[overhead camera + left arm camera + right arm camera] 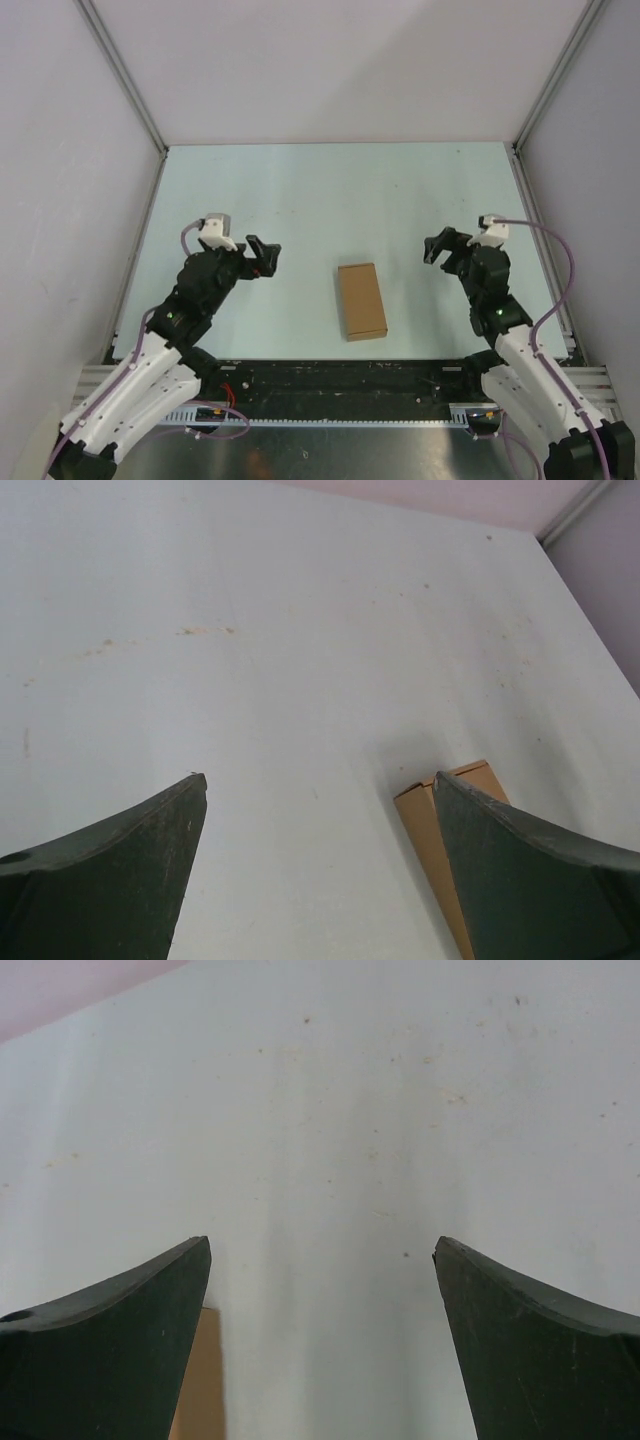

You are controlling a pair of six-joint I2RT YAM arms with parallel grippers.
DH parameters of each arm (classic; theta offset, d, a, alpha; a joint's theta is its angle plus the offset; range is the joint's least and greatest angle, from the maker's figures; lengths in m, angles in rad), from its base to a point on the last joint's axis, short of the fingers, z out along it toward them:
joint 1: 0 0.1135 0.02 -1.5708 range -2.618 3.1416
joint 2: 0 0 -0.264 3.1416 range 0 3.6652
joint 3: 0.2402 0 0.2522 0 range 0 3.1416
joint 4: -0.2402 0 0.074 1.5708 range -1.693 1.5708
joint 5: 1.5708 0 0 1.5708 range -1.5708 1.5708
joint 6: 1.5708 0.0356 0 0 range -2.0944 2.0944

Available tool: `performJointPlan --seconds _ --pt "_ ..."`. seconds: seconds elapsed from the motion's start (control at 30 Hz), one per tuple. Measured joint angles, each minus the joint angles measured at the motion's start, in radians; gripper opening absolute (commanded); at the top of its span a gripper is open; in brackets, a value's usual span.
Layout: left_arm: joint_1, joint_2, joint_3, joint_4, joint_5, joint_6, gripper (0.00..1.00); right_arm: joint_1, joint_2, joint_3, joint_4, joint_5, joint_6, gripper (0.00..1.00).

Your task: Fold the paper box

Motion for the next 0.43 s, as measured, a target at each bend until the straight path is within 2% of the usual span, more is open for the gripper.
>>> performJointPlan --seconds 0.2,0.43 --pt "0.000 -0.084 -0.042 -0.022 -0.109 -0.003 1.00 -0.001 -0.062 -0.230 0.247 0.045 -0.142 1.00" --pt "0.000 -0.093 -0.042 -0.053 -0.170 -0.010 0.99 -0.006 0.016 -0.281 0.458 0.109 -0.277 1.00"
